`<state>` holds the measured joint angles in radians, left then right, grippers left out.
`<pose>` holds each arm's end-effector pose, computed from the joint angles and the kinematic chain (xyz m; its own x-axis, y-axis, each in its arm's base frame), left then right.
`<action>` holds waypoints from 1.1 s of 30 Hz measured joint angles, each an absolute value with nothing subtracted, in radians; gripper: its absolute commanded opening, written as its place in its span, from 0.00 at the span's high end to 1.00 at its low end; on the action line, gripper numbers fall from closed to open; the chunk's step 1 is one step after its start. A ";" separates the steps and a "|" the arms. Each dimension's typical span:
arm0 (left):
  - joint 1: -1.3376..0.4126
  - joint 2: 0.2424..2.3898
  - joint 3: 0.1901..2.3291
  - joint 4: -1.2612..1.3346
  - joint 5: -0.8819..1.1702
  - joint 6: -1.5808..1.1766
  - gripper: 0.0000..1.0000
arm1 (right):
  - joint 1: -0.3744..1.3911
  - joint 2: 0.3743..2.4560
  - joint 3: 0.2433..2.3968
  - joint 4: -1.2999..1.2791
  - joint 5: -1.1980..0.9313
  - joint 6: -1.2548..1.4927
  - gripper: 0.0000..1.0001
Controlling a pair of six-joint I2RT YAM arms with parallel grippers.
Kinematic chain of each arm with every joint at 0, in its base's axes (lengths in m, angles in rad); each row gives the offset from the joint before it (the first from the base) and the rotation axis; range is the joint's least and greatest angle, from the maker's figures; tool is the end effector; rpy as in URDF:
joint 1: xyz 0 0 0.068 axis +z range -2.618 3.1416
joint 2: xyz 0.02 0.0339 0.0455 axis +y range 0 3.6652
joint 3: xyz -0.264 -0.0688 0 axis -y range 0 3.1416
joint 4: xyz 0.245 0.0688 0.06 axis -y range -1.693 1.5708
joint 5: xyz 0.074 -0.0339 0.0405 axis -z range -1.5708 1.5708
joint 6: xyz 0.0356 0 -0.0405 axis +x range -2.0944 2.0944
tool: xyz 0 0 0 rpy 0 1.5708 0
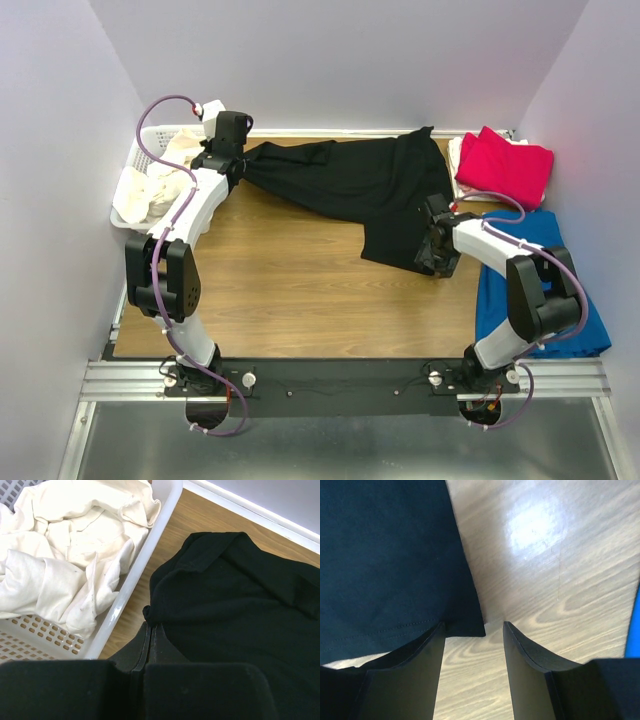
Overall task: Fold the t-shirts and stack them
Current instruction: Flatten out the tshirt
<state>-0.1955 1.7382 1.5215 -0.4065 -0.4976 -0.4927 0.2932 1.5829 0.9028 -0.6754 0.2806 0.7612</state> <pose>0.3973 -0.0614 0.3183 -0.4053 -0.3435 -0.8472 -0.4554 0.8794 -0.1386 0.2657 0.0699 0.1643 -0.8296 0.4419 -0.3413 0.4850 0.8731 -0.0485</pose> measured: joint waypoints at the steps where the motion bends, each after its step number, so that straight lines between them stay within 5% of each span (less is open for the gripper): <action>1: -0.196 1.738 1.522 -0.406 -0.498 -0.493 1.00 | 0.293 1.589 0.909 -0.677 0.283 0.760 0.46; 6: -0.192 1.738 1.522 -0.406 -0.497 -0.492 1.00 | 0.293 1.626 0.944 -0.667 0.286 0.759 0.66; 10: -0.182 1.737 1.518 -0.406 -0.497 -0.490 1.00 | 0.294 1.636 0.951 -0.646 0.282 0.757 0.98; 22: -0.162 1.732 1.507 -0.407 -0.492 -0.478 1.00 | 0.294 1.650 1.018 -0.670 0.291 0.733 0.99; 33: -0.159 1.701 1.620 -0.443 -0.414 -0.455 1.00 | 0.293 1.601 1.578 -0.773 0.521 0.520 0.99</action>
<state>-0.1585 1.7012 1.6196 -0.4427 -0.4145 -0.4545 0.2932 1.6012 1.5776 -0.7734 0.5213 0.5201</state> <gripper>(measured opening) 0.010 0.014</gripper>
